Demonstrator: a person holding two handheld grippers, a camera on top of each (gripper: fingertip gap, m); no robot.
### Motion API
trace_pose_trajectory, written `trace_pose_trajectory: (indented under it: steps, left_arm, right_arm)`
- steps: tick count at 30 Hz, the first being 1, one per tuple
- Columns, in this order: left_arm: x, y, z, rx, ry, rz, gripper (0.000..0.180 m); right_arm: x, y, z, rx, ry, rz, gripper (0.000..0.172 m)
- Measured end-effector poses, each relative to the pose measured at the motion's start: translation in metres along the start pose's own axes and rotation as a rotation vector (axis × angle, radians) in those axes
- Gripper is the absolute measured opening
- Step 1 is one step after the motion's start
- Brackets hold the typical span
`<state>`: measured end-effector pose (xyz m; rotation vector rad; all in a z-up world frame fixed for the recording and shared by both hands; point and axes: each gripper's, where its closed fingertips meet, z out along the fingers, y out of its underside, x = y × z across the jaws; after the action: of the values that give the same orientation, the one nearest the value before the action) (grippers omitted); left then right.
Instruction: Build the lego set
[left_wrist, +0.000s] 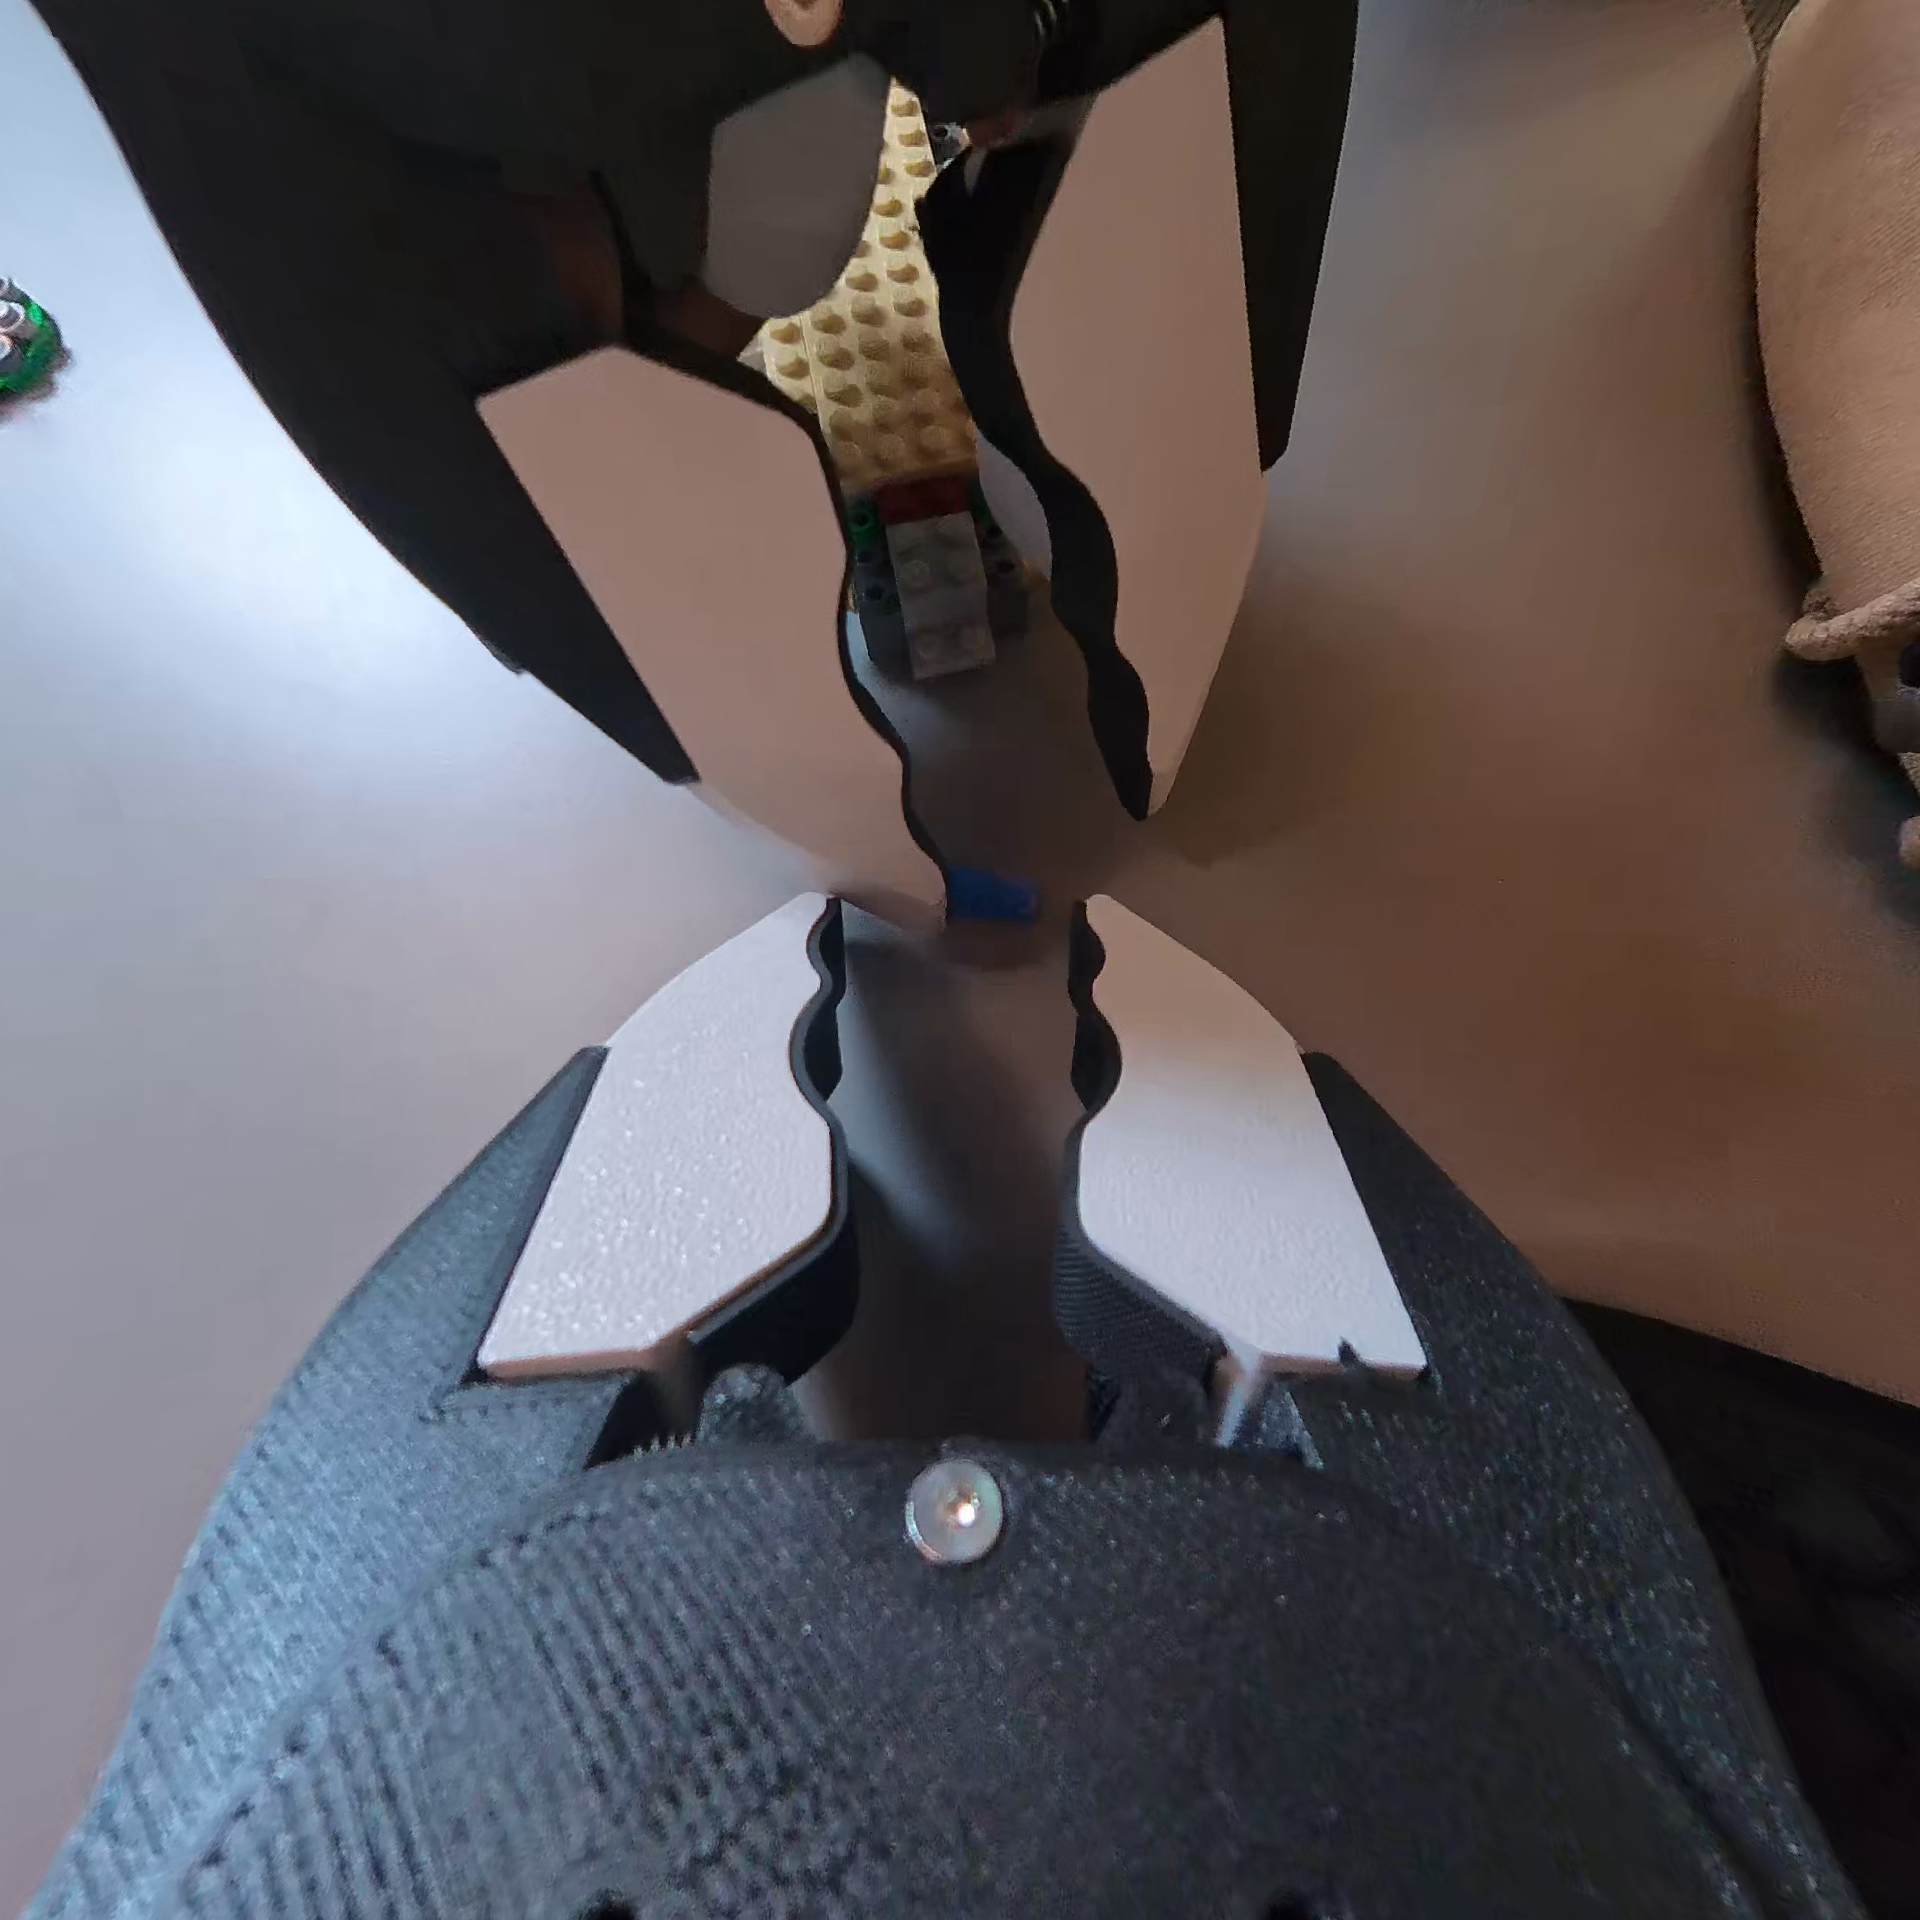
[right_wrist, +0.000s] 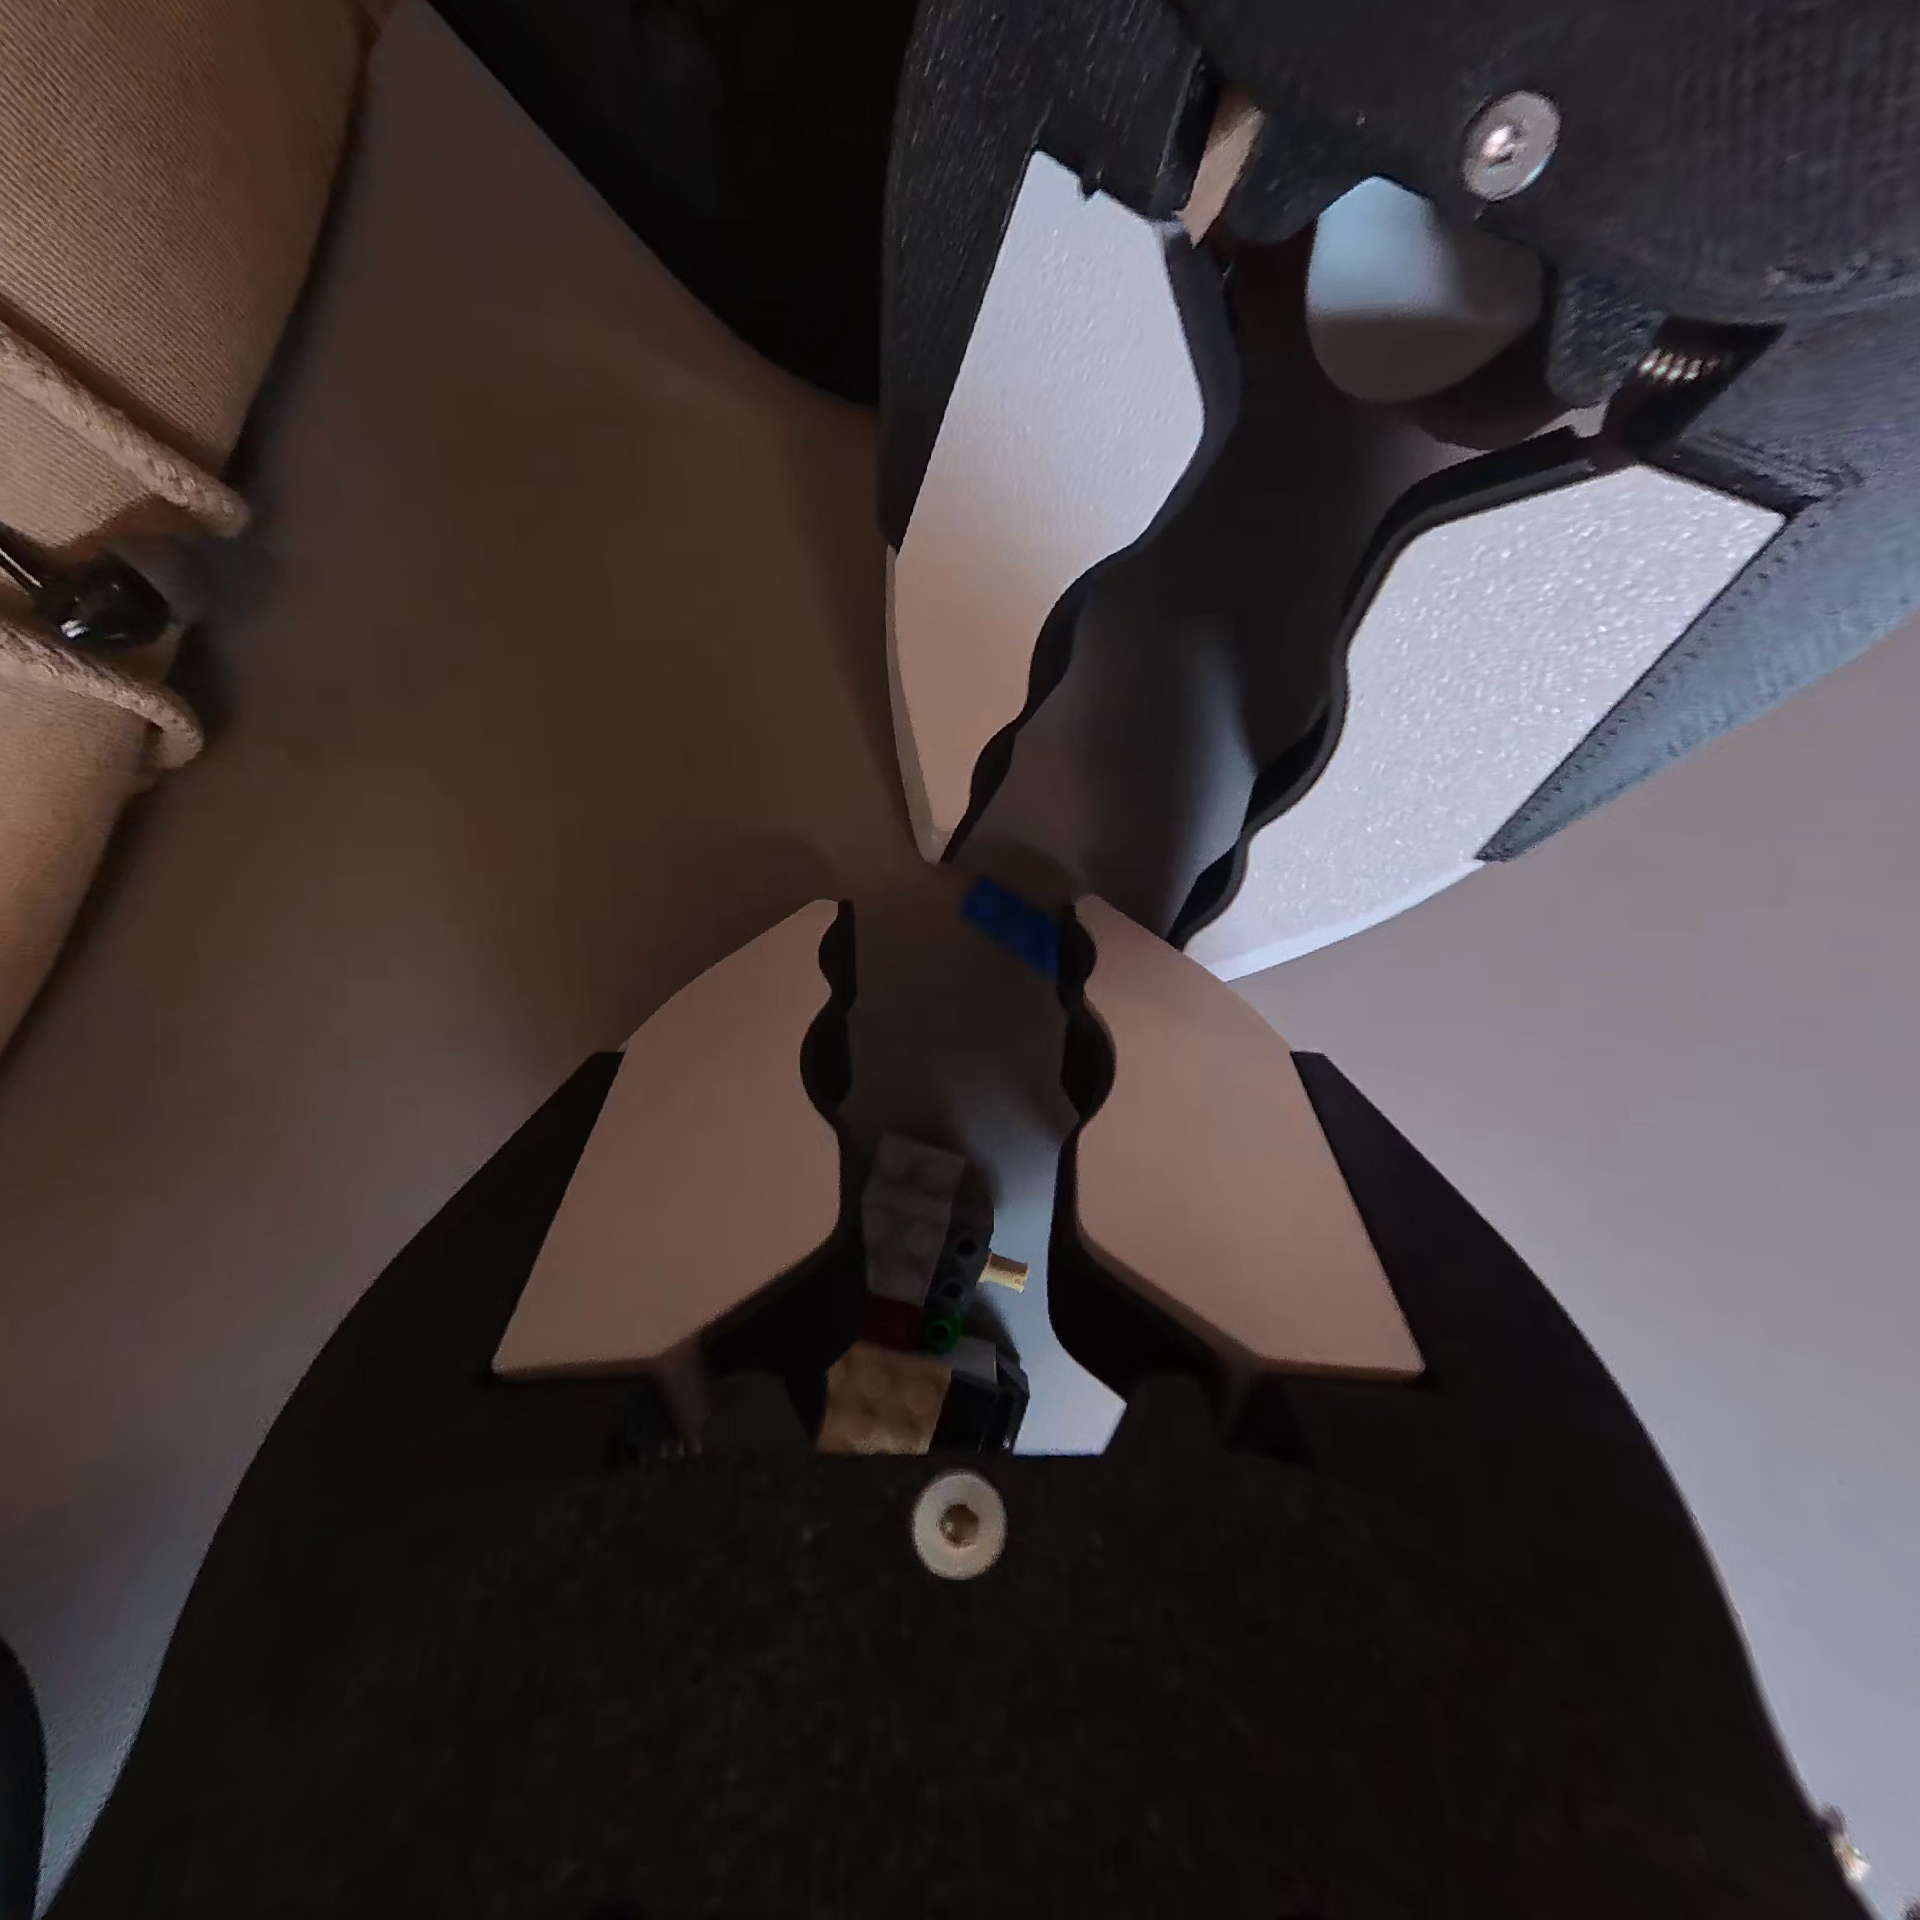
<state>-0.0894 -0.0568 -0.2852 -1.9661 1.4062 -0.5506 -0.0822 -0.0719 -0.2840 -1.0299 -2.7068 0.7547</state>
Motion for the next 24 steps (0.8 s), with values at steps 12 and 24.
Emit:
trace_pose_trajectory:
  steps: [12, 24]
  left_arm:
    - [0.004, -0.008, 0.008, -0.036, -0.037, -0.043, 0.042]
    - [0.002, -0.017, 0.019, -0.087, -0.066, -0.108, 0.032]
  right_arm:
    - [-0.011, 0.056, -0.059, 0.009, 0.185, 0.158, 0.06]
    - [-0.027, 0.097, -0.061, -0.115, 0.247, 0.19, 0.065]
